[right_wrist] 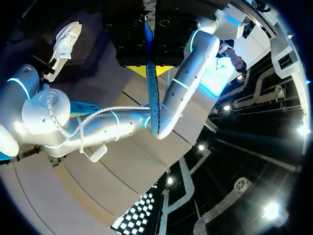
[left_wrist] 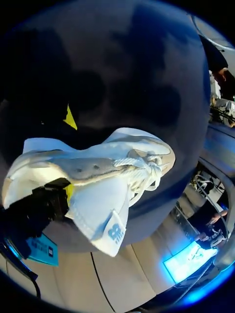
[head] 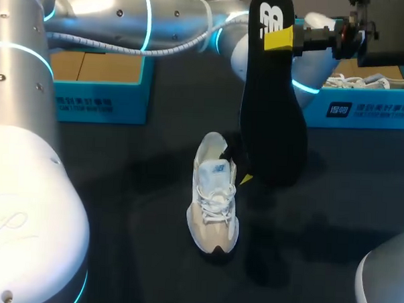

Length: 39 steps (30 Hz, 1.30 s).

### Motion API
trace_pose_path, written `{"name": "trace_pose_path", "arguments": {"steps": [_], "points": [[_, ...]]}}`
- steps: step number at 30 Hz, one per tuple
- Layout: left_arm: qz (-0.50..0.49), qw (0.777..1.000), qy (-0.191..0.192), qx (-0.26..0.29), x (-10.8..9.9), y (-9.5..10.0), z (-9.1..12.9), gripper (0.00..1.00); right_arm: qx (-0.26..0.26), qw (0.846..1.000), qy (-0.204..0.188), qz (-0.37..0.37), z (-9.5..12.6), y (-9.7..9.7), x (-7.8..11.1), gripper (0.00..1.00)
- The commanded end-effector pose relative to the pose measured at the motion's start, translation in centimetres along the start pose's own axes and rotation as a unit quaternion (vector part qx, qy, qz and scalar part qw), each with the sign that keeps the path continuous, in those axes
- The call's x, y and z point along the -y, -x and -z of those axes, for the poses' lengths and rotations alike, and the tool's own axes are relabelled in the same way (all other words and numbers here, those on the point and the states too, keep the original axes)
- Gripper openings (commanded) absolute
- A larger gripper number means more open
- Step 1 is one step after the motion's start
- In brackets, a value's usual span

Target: Take the shoe out of the shoebox, open the shoe tongue, remove and reinsert the insole, then place the shoe into the shoebox

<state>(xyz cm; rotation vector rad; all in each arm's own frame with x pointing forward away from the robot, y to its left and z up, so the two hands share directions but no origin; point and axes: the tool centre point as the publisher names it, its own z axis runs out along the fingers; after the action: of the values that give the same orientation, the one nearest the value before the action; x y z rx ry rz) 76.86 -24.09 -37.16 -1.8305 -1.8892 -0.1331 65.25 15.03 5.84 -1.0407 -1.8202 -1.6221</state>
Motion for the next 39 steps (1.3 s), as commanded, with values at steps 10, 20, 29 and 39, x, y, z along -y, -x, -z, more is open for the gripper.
{"name": "trace_pose_path", "arguments": {"steps": [10, 20, 29, 39], "points": [[0.015, 0.996, -0.019, 0.085, -0.7, -1.3, 5.8, 1.0, 0.001, 1.0, -0.001, -0.001, -0.3, 0.0, -0.1, 0.0], [0.035, 0.985, -0.035, 0.165, -2.0, -3.1, 10.6, 1.0, 0.046, 0.998, 0.024, -0.024, 2.3, 1.2, -1.0, 0.0], [0.04, 0.972, -0.035, 0.231, -2.3, -6.4, 14.5, 1.0, 0.071, 0.992, 0.062, -0.082, 5.8, 3.3, -1.1, 0.0], [0.023, 0.95, -0.011, 0.311, -0.8, -11.3, 17.8, 1.0, 0.087, 0.985, 0.067, -0.135, 7.5, 6.8, -2.2, 0.0]]}}
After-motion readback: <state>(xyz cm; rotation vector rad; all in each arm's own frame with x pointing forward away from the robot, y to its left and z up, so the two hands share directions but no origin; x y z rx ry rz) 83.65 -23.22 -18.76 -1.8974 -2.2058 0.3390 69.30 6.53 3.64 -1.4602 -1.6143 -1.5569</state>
